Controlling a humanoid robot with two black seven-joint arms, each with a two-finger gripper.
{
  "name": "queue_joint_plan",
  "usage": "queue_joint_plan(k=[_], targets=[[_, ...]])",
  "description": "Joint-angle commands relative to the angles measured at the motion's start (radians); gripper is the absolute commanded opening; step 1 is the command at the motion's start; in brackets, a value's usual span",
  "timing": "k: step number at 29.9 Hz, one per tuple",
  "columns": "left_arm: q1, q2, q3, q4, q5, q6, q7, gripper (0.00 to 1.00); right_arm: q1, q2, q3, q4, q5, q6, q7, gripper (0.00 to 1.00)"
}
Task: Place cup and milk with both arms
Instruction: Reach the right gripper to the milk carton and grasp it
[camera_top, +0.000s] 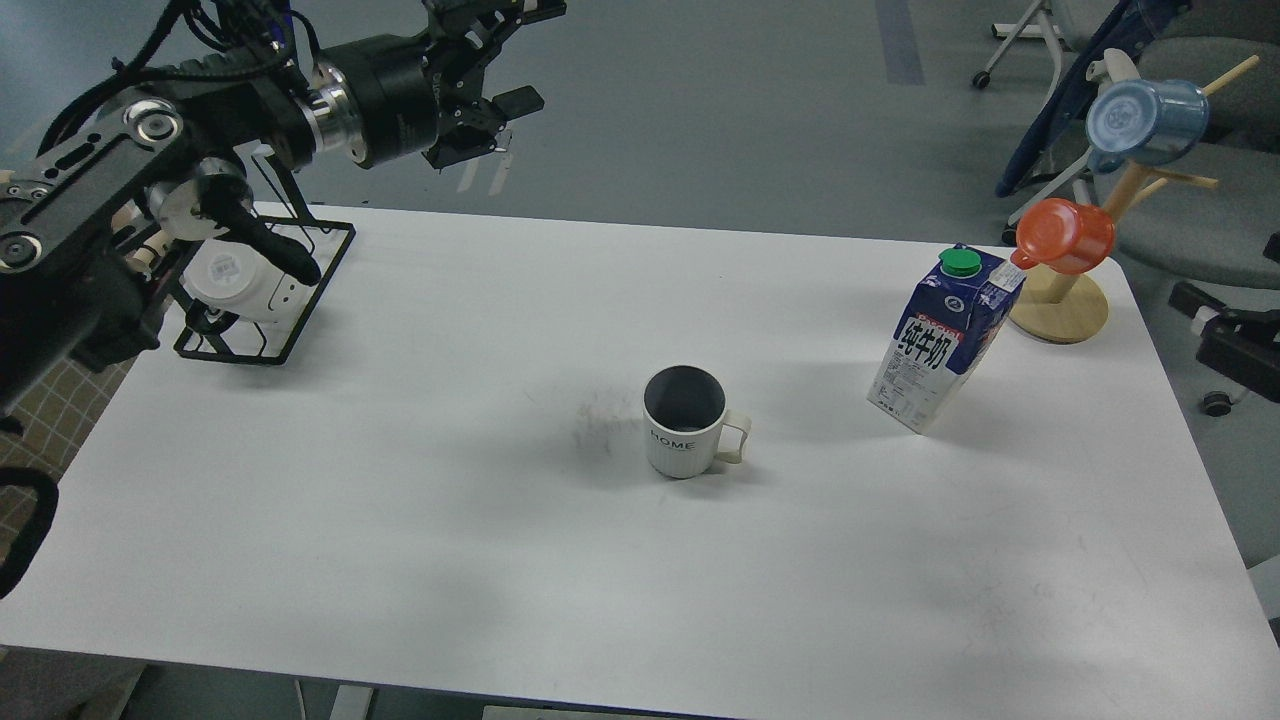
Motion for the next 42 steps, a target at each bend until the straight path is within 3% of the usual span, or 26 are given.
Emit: queue_joint_plan(k=[1,14,33,38,42], targets=[[0.0,-0.005,-0.003,-0.001,0.0,0.008,0.0,0.95,-0.003,0.056,-0.008,-0.009,-0.083,-0.021,0.0,0.99],[0.0,-0.008,-0.001,-0.001,0.0,0.014,0.0,0.95,0.031,0.3,-0.003,-0.181,-0.146,-0.032,0.0,0.99],[0.006,-0.008,-0.001,0.0,0.0,0.014,0.0,0.95,0.069,0.451,-0.003,-0.292,-0.143,-0.051,0.0,0.97],[0.01,-0.008,-0.001,0.0,0.0,0.014,0.0,0.95,0.074,0.483,-0.003,-0.307,-0.143,-0.05,0.0,0.94],[0.01,-0.008,-0.001,0.0,0.0,0.014,0.0,0.95,0.094,0.498,-0.011,-0.351,-0.143,-0.05,0.0,0.85]])
